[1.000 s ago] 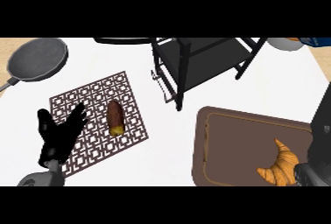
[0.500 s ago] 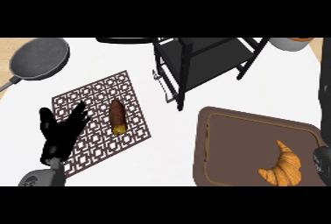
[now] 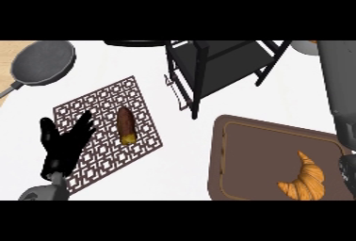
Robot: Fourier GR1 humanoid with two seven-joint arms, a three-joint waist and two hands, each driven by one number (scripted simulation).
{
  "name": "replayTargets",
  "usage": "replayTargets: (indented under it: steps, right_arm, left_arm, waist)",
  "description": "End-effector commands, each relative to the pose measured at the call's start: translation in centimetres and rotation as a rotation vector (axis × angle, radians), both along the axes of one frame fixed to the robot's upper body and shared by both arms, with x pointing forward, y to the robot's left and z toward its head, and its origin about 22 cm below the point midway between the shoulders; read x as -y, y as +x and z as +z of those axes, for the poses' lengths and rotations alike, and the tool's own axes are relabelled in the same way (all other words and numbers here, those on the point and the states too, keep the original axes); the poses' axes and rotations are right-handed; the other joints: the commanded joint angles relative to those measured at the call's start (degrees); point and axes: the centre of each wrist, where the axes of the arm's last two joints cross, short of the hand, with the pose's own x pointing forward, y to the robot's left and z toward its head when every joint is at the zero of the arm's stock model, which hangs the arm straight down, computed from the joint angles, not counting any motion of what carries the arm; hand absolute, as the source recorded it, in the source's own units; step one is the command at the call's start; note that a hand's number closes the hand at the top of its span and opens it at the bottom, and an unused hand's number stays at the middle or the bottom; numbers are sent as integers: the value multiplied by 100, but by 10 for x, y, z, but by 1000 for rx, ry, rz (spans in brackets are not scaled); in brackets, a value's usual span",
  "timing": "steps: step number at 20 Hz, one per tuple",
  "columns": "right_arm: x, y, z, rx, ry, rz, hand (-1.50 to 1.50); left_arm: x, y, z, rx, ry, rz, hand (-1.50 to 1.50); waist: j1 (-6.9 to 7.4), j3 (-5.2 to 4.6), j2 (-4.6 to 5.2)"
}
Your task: Pick the can from the tray and place it in the tiered shelf
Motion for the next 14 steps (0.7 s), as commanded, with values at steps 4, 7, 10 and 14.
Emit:
replayTargets:
  steps: [4, 7, 10, 14]
  right_arm:
    - [2, 27, -14, 23, -15, -24, 150]
    - [-14, 29, -26, 34, 14, 9, 150]
    - [-11, 35, -22, 47, 42, 32, 150]
    - [-19, 35, -23, 53, 35, 43, 150]
  left_arm:
    - [-8, 8, 0, -5, 14, 0, 0]
    - [-11, 3, 2, -6, -10, -7, 0]
    - [15, 7, -5, -5, -7, 4, 0]
    - [4, -9, -14, 1, 3, -5, 0]
  waist:
    - [30, -10, 34]
    - [1, -8, 12]
    - [33, -8, 29]
    - [8, -8, 11]
